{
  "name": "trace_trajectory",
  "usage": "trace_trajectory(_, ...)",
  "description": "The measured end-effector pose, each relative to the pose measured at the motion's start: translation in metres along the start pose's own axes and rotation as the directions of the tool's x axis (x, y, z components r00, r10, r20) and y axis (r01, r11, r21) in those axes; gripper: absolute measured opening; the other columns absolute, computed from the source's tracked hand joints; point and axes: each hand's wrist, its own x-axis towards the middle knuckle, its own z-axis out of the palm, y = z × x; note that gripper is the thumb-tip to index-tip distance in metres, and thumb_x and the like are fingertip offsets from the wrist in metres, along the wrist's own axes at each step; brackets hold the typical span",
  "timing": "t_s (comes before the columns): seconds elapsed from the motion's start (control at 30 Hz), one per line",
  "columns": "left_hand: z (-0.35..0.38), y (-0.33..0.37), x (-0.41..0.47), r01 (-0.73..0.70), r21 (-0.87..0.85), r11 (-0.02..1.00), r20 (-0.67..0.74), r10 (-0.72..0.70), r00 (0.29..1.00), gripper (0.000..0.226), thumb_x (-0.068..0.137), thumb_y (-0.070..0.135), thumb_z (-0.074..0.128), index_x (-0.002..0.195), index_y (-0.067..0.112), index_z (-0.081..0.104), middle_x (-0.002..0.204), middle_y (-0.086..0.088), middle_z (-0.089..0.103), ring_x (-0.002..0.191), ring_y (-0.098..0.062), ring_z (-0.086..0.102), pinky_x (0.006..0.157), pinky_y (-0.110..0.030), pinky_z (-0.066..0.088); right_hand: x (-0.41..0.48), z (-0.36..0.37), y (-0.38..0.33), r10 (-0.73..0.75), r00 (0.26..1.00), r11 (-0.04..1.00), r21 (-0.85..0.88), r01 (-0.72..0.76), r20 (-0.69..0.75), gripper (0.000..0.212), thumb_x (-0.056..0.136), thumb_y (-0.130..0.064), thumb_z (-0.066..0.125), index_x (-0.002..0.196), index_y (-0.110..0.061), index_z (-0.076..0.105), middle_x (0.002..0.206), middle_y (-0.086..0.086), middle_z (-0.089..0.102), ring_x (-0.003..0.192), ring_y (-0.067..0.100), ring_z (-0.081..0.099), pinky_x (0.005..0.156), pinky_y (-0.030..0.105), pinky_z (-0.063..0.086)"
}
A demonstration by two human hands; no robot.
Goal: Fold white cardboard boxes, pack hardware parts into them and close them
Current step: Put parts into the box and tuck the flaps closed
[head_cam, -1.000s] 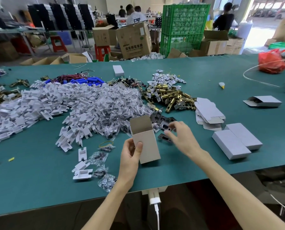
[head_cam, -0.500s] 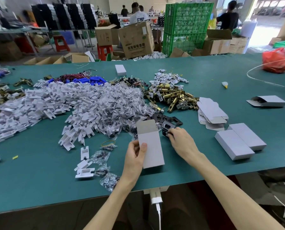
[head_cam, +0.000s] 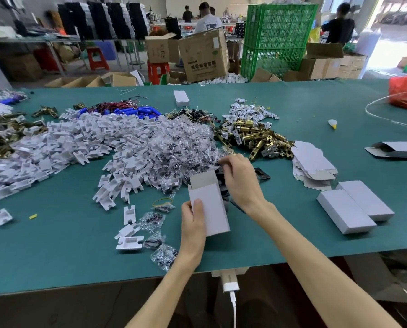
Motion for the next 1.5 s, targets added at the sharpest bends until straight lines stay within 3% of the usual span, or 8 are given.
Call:
trace_trajectory(0.1, 0.002, 0.002, -0.002, -0.045, 0.050, 0.998, 0.037, 0.043, 0.998, 0.029, 0.107, 0.046, 0.048, 0.112, 0.018, 0.050, 0.100, 0.003, 0.058, 0.084, -0.004, 0.059, 0.073, -0.024, 0.050, 0.018, 0.017, -0.043, -0.188, 0.982, 0.982, -0.023, 0.188, 0.027, 0.016, 0.101, -0.010, 0.055, 0.111, -0.009, 0.068, 0.107, 0.004, 0.068, 0.101, 0.018, 0.057, 0.092, 0.026, 0.043)
trace_trajectory(0.2, 0.005, 0.006, -0.005, -0.097, 0.108, 0.989, 0.114, 0.085, 0.990, 0.018, 0.107, 0.039, 0.054, 0.123, 0.035, 0.050, 0.109, 0.024, 0.062, 0.099, 0.009, 0.058, 0.083, -0.016, 0.046, 0.028, 0.052, -0.070, -0.299, 0.916, 0.870, -0.319, 0.377, 0.268, 0.013, 0.095, -0.005, 0.057, 0.097, -0.013, 0.068, 0.099, 0.003, 0.071, 0.102, 0.024, 0.057, 0.098, 0.037, 0.044)
trace_trajectory(0.37, 0.003, 0.007, -0.006, -0.127, 0.140, 0.982, 0.135, 0.108, 0.985, 0.048, 0.107, 0.014, 0.054, 0.147, 0.033, 0.039, 0.138, 0.022, 0.055, 0.126, 0.010, 0.052, 0.097, -0.008, 0.044, 0.034, 0.095, -0.074, -0.059, 0.842, 0.786, -0.495, 0.371, 0.536, 0.021, 0.086, 0.006, 0.057, 0.079, -0.013, 0.052, 0.094, 0.006, 0.063, 0.106, 0.031, 0.059, 0.101, 0.043, 0.036)
trace_trajectory(0.53, 0.007, 0.000, 0.000, -0.115, 0.148, 0.982, 0.081, 0.104, 0.991, 0.037, 0.101, -0.002, 0.055, 0.127, 0.023, 0.054, 0.116, 0.006, 0.065, 0.105, -0.009, 0.062, 0.081, -0.011, 0.048, 0.032, 0.111, -0.058, -0.060, 0.848, 0.796, -0.487, 0.359, 0.527, 0.030, 0.090, 0.001, 0.057, 0.117, -0.010, 0.065, 0.120, 0.012, 0.056, 0.116, 0.032, 0.052, 0.097, 0.043, 0.040)
trace_trajectory(0.83, 0.007, -0.001, 0.000, -0.144, 0.160, 0.977, 0.074, 0.134, 0.988, 0.044, 0.102, -0.004, 0.051, 0.120, 0.036, 0.053, 0.117, 0.016, 0.063, 0.103, 0.014, 0.061, 0.082, -0.007, 0.047, 0.028, 0.099, -0.053, -0.141, 0.873, 0.810, -0.453, 0.373, 0.467, 0.015, 0.094, -0.003, 0.053, 0.101, -0.008, 0.066, 0.110, 0.012, 0.062, 0.106, 0.032, 0.058, 0.093, 0.041, 0.041)
trace_trajectory(0.97, 0.006, -0.001, -0.001, -0.162, 0.177, 0.971, 0.085, 0.149, 0.985, 0.044, 0.102, -0.005, 0.049, 0.118, 0.035, 0.052, 0.116, 0.010, 0.064, 0.099, 0.016, 0.059, 0.081, -0.007, 0.047, 0.025, 0.098, -0.057, -0.160, 0.879, 0.819, -0.437, 0.372, 0.449, 0.028, 0.089, 0.003, 0.053, 0.068, -0.013, 0.042, 0.076, 0.005, 0.053, 0.077, 0.030, 0.052, 0.085, 0.041, 0.040)
trace_trajectory(1.2, 0.005, -0.005, 0.000, -0.156, 0.172, 0.973, 0.084, 0.143, 0.986, 0.030, 0.104, 0.001, 0.051, 0.129, 0.016, 0.058, 0.115, 0.002, 0.067, 0.105, 0.000, 0.063, 0.085, -0.018, 0.051, 0.024, 0.096, -0.054, -0.184, 0.861, 0.840, -0.379, 0.388, 0.474, 0.025, 0.088, 0.010, 0.047, 0.090, -0.013, 0.039, 0.066, 0.000, 0.044, 0.056, 0.019, 0.035, 0.077, 0.040, 0.040)
trace_trajectory(1.5, 0.005, -0.007, 0.001, -0.141, 0.158, 0.977, 0.077, 0.130, 0.989, 0.033, 0.102, -0.002, 0.052, 0.117, 0.027, 0.061, 0.105, 0.013, 0.070, 0.097, 0.006, 0.064, 0.080, -0.016, 0.053, 0.019, 0.090, -0.055, -0.128, 0.858, 0.859, -0.376, 0.346, 0.498, 0.008, 0.095, -0.004, 0.049, 0.093, -0.012, 0.048, 0.083, 0.006, 0.062, 0.088, 0.033, 0.062, 0.088, 0.043, 0.039)
